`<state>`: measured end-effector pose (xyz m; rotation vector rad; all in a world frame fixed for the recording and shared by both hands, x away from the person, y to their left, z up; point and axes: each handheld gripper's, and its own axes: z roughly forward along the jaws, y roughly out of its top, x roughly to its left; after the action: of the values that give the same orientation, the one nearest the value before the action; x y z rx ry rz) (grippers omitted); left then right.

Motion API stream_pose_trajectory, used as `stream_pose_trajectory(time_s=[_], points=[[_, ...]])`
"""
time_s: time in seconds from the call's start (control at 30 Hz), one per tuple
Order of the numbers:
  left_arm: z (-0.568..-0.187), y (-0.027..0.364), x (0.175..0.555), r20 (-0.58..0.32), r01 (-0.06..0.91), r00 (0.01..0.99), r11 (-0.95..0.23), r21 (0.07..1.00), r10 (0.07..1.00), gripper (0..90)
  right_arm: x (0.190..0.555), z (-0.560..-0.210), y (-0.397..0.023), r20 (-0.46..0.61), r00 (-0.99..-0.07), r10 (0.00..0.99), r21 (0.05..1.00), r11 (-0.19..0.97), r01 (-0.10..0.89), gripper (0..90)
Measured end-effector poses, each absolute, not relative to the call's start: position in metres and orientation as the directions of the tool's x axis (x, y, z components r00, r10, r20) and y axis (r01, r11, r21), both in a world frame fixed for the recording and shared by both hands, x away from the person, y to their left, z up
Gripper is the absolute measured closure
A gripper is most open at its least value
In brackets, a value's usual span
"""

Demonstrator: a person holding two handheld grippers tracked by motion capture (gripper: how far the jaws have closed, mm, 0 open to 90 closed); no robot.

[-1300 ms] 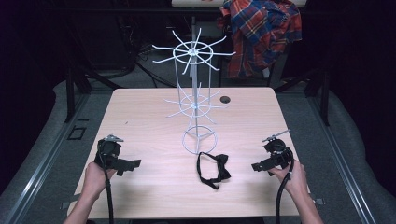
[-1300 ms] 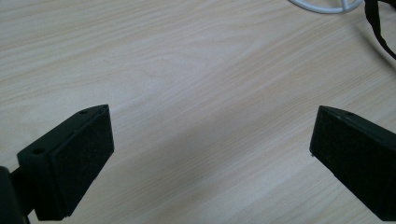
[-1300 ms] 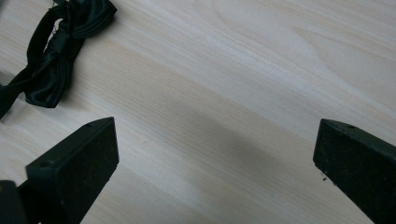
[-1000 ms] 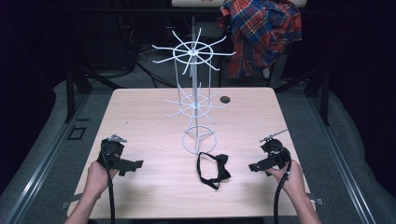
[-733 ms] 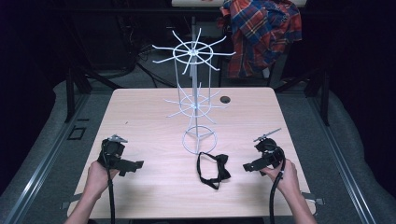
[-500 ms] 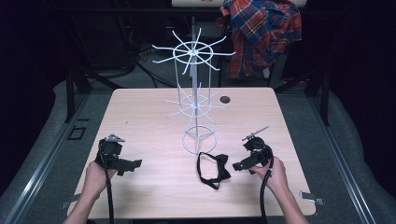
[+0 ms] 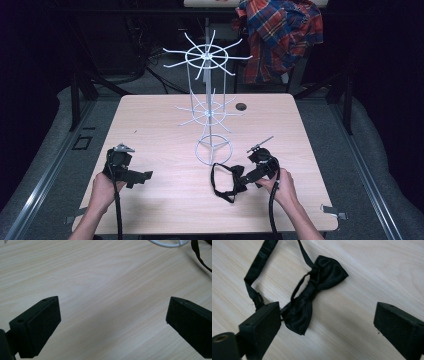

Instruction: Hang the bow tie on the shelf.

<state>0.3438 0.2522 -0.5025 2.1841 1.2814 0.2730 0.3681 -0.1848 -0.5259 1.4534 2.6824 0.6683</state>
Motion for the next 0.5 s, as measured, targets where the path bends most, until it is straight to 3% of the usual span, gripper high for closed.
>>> stream_pose_trajectory(time_s=[0.27,0.5], points=[[-0.502,0.253,0.344,-0.123,0.732,0.515,-0.360,0.579,0.848,0.0,0.368,-0.525,-0.165,0.159,-0.597,0.786,0.362,0.517,0.776,15.7],[-0.502,0.253,0.343,-0.121,0.731,0.514,-0.360,0.580,0.849,0.0,0.374,-0.535,-0.154,0.144,-0.591,0.794,0.326,0.525,0.786,39.4]])
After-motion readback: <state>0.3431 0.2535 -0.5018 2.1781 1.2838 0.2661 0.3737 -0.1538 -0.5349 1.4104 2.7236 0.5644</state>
